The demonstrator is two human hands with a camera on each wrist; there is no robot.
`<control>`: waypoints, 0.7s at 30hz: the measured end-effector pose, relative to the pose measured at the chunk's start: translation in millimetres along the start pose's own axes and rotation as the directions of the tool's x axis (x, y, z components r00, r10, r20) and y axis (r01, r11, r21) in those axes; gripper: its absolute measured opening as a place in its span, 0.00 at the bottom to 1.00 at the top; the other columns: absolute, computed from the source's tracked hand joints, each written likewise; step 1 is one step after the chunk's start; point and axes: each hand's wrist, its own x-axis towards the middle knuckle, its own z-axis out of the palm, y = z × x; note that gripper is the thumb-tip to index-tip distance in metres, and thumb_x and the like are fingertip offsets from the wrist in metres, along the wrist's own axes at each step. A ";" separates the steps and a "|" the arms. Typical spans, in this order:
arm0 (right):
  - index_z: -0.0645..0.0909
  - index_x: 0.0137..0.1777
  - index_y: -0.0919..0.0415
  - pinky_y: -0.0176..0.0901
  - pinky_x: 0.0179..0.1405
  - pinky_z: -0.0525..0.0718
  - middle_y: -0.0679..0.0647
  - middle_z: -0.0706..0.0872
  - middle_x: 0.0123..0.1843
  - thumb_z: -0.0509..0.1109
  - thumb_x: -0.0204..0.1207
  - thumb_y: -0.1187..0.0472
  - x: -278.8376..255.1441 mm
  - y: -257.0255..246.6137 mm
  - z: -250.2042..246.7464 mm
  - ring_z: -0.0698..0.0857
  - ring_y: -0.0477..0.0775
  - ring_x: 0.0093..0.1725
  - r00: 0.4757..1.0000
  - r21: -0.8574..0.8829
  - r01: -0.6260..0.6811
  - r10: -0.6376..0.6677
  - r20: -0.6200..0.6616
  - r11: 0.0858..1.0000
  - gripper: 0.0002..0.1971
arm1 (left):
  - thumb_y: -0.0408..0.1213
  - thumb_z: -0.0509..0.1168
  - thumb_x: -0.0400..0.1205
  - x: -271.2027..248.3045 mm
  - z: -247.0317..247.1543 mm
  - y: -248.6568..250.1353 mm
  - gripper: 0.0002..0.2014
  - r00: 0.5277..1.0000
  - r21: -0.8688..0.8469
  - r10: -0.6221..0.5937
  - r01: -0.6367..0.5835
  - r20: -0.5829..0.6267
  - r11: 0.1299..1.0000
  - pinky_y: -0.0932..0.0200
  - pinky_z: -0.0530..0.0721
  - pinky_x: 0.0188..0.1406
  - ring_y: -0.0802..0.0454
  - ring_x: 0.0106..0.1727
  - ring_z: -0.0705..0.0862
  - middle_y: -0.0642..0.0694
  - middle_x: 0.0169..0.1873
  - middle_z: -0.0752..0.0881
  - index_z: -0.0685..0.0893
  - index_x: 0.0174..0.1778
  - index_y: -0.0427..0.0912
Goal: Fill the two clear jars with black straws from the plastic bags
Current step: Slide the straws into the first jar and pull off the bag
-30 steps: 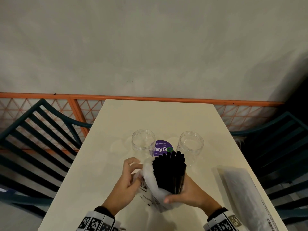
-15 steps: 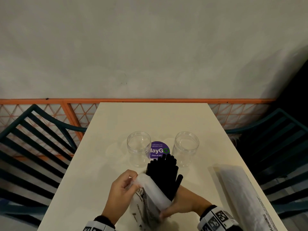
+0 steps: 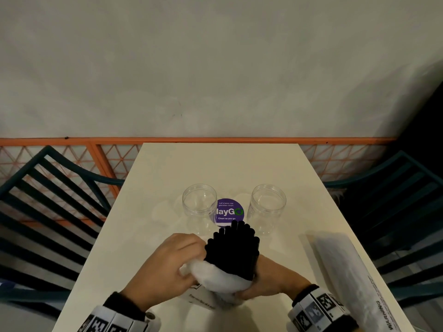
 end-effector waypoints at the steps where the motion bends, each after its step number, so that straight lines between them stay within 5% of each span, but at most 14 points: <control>1: 0.68 0.73 0.50 0.19 0.56 0.74 0.42 0.77 0.63 0.81 0.62 0.62 0.7 -2.4 0.6 0.76 0.26 0.57 1.000 -0.015 -0.003 0.003 0.007 1.000 0.40 | 0.33 0.62 0.65 1.6 1.3 1.8 0.08 1.000 0.024 0.025 -0.025 0.007 0.999 0.72 0.69 0.46 0.59 0.41 0.75 0.58 0.40 0.76 0.74 0.36 0.50; 4: 0.69 0.73 0.48 0.37 0.67 0.77 0.46 0.78 0.67 0.81 0.61 0.56 2.7 -5.9 5.0 0.77 0.42 0.64 0.999 -0.015 -0.037 0.038 0.039 0.999 0.39 | 0.31 0.59 0.65 7.0 7.8 5.7 0.09 0.999 0.082 0.033 -0.032 -0.018 0.996 0.72 0.62 0.42 0.56 0.35 0.67 0.55 0.33 0.67 0.67 0.32 0.49; 5: 0.70 0.73 0.49 0.36 0.67 0.77 0.46 0.78 0.68 0.80 0.63 0.57 3.0 -6.7 5.9 0.77 0.43 0.65 0.997 0.001 -0.051 0.051 0.054 0.999 0.37 | 0.31 0.59 0.64 7.8 10.7 5.8 0.09 0.999 0.077 0.002 0.002 -0.050 0.997 0.72 0.61 0.42 0.57 0.35 0.67 0.56 0.34 0.67 0.66 0.32 0.49; 9: 0.67 0.62 0.37 0.10 0.52 0.69 0.39 0.76 0.60 0.76 0.70 0.67 0.3 -7.5 4.3 0.76 0.22 0.53 0.991 0.036 -0.056 0.051 0.121 0.998 0.31 | 0.37 0.61 0.62 1.2 17.7 6.9 0.14 0.993 -0.015 -0.107 0.106 -0.049 0.994 0.67 0.70 0.46 0.61 0.45 0.71 0.60 0.44 0.71 0.73 0.43 0.54; 12: 0.69 0.62 0.40 0.12 0.51 0.71 0.37 0.78 0.58 0.76 0.70 0.69 -4.2 -8.2 2.4 0.77 0.19 0.50 0.991 0.106 -0.068 0.055 0.122 0.992 0.30 | 0.37 0.64 0.64 -5.2 16.2 7.1 0.17 0.997 -0.053 -0.057 0.060 0.049 0.997 0.70 0.72 0.49 0.63 0.51 0.72 0.59 0.49 0.74 0.75 0.49 0.54; 14: 0.71 0.68 0.46 0.17 0.55 0.73 0.38 0.80 0.61 0.76 0.69 0.69 -5.0 -10.7 2.3 0.79 0.27 0.55 0.991 0.151 -0.074 0.056 0.118 0.986 0.31 | 0.36 0.60 0.66 -9.2 18.9 3.5 0.13 0.997 -0.034 -0.078 0.077 -0.012 0.996 0.70 0.74 0.45 0.64 0.48 0.73 0.60 0.48 0.72 0.75 0.45 0.52; 18: 0.71 0.66 0.47 0.19 0.56 0.74 0.35 0.80 0.59 0.75 0.70 0.70 -3.0 -16.8 3.2 0.77 0.21 0.56 0.994 0.204 -0.040 0.018 0.109 0.978 0.29 | 0.39 0.58 0.71 -12.4 33.5 4.3 0.03 0.939 -0.173 -0.249 0.211 -0.238 0.962 0.70 0.73 0.40 0.64 0.45 0.73 0.65 0.45 0.70 0.72 0.38 0.52; 21: 0.70 0.68 0.45 0.19 0.58 0.73 0.43 0.79 0.64 0.76 0.70 0.65 -0.5 -14.8 2.5 0.76 0.20 0.58 0.997 0.208 -0.020 0.003 0.083 0.978 0.30 | 0.41 0.60 0.66 -11.2 41.4 3.0 0.09 0.920 -0.188 -0.315 0.275 -0.235 0.943 0.76 0.71 0.46 0.64 0.47 0.71 0.63 0.47 0.65 0.70 0.39 0.56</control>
